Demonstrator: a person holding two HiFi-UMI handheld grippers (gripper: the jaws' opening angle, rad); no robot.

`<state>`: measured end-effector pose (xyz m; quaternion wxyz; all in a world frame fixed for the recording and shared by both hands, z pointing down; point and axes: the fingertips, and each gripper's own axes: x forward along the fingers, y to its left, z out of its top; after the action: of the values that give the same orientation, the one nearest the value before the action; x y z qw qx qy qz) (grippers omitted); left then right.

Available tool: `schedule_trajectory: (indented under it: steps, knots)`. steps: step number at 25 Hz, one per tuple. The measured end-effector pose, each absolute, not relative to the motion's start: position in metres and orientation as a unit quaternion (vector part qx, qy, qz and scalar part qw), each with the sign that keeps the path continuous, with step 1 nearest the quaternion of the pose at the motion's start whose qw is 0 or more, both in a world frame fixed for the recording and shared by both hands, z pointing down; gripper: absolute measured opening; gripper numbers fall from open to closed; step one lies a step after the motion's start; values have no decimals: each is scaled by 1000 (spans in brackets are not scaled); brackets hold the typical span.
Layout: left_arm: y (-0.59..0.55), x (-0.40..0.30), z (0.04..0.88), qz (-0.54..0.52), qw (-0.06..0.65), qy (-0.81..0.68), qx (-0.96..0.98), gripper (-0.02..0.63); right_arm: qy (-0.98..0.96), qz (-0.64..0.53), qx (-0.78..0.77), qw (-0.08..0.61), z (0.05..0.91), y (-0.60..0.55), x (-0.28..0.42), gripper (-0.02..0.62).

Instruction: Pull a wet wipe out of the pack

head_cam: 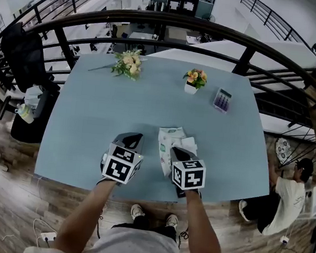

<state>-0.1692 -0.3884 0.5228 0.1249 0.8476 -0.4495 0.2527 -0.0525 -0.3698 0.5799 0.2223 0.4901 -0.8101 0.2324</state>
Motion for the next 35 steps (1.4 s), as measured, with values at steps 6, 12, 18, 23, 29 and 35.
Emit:
schedule_trajectory:
  steps: [6, 12, 18, 23, 29, 35]
  knots:
    - [-386, -165, 518, 253, 121, -449, 848, -3, -811, 227, 492, 219, 572, -369, -49, 5]
    - [-385, -160, 512, 250, 118, -450, 849, -3, -812, 219, 496, 215, 563, -370, -42, 5]
    - [-384, -153, 505, 246, 115, -451, 850, -3, -815, 209, 497, 211, 550, -372, -37, 5]
    - [-382, -151, 498, 241, 113, -457, 849, -3, -819, 203, 494, 212, 543, -371, -35, 5]
    - [-380, -148, 494, 238, 113, -466, 844, -3, -824, 196, 488, 211, 536, -372, -30, 5]
    - [-377, -147, 486, 234, 110, -479, 839, -3, -831, 188, 480, 208, 527, -373, -29, 5]
